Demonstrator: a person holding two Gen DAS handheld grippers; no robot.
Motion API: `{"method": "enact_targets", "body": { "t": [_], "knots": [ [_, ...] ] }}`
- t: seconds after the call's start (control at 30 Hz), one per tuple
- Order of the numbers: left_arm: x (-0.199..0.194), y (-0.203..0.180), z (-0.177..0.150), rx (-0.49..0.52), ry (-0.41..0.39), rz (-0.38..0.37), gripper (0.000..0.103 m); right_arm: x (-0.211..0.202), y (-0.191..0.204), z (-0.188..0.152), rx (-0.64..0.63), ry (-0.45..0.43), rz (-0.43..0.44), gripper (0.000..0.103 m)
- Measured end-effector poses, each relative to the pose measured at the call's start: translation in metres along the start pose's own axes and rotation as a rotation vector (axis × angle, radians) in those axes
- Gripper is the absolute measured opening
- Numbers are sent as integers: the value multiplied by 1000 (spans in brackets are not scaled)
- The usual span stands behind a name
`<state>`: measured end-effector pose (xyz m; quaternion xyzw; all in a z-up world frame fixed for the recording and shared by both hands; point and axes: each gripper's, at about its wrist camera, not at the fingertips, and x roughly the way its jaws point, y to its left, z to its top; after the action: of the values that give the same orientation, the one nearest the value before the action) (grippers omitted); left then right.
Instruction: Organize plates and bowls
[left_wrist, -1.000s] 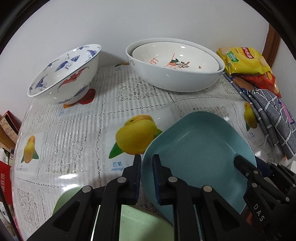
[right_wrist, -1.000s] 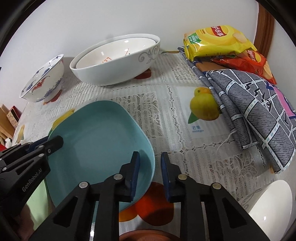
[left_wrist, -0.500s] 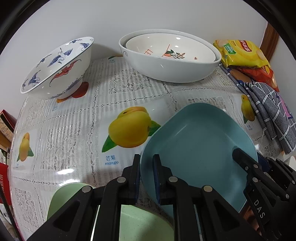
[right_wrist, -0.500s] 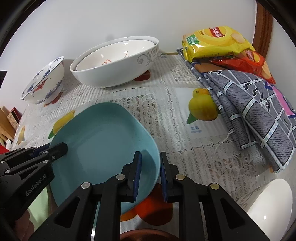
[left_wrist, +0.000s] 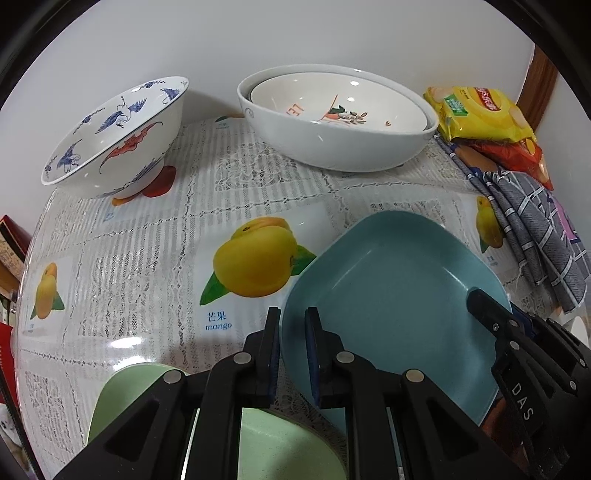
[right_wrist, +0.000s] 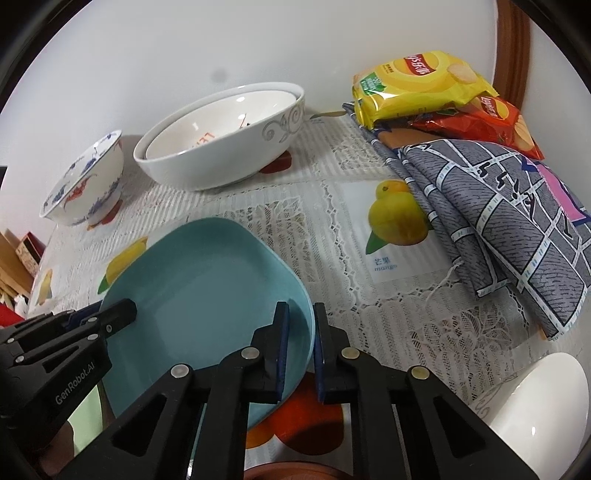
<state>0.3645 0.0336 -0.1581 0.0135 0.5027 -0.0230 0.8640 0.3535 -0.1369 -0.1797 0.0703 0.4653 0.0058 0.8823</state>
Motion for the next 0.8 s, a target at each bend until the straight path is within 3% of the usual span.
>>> {"method": "enact_targets", "body": {
  "t": [0.23,0.47,0.6,0.8],
  "knots": [
    [2,3,0,-17,18,-18,11,-3,-2,0,12,-5,10,10],
    [4,1,-2,-9,25,-2,11,6,10,-3,-42,25,-28,22],
    [4,-3,-2,15,8,22,12,3,6,-2,-20,-5,-22,11],
    [-3,3,1,-10,-2,-21,10,-5,-4,2,33,-19,33,8]
  ]
}}
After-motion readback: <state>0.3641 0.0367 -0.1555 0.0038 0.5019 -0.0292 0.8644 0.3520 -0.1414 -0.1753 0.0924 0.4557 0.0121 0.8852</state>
